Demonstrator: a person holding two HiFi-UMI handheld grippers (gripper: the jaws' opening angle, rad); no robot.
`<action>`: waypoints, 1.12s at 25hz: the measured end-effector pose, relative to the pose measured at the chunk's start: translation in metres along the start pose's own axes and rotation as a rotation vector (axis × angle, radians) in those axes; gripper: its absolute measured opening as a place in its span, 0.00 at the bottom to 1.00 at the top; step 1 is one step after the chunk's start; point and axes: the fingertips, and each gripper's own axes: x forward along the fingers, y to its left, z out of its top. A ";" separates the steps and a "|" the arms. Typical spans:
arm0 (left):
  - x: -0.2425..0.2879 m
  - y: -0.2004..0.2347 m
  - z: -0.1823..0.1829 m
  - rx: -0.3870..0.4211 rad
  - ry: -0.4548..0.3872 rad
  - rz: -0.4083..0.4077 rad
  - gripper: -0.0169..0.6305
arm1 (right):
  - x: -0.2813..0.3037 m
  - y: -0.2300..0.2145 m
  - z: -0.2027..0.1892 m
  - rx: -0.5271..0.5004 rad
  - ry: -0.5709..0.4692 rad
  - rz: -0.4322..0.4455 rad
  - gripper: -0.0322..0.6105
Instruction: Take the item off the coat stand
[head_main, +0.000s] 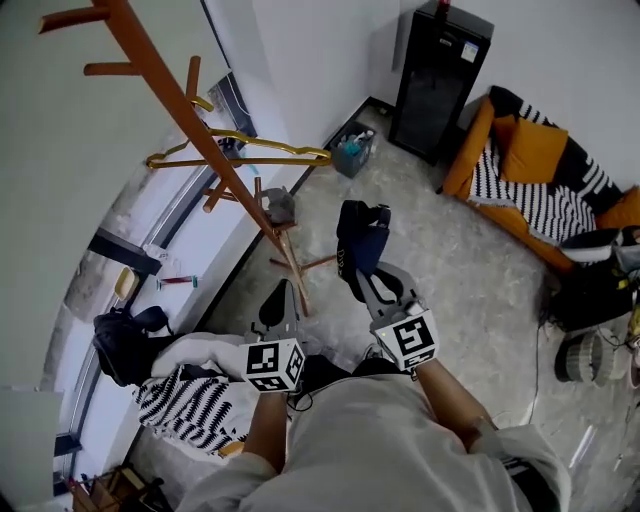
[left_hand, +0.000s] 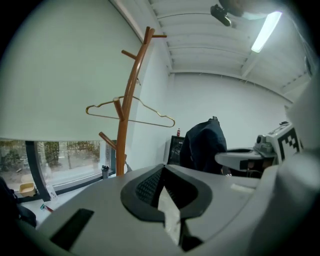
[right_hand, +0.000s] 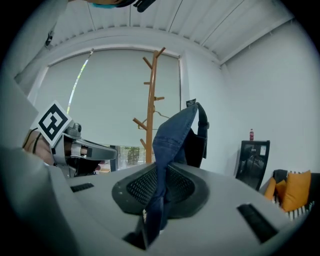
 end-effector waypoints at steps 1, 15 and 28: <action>-0.002 -0.007 0.006 0.011 -0.014 0.000 0.04 | -0.006 -0.003 0.008 -0.005 -0.017 -0.001 0.11; -0.027 -0.046 0.027 0.060 -0.077 0.094 0.04 | -0.042 -0.005 0.044 -0.094 -0.075 0.066 0.11; -0.006 -0.027 0.044 0.102 -0.072 0.033 0.04 | -0.021 -0.008 0.052 -0.086 -0.074 -0.003 0.10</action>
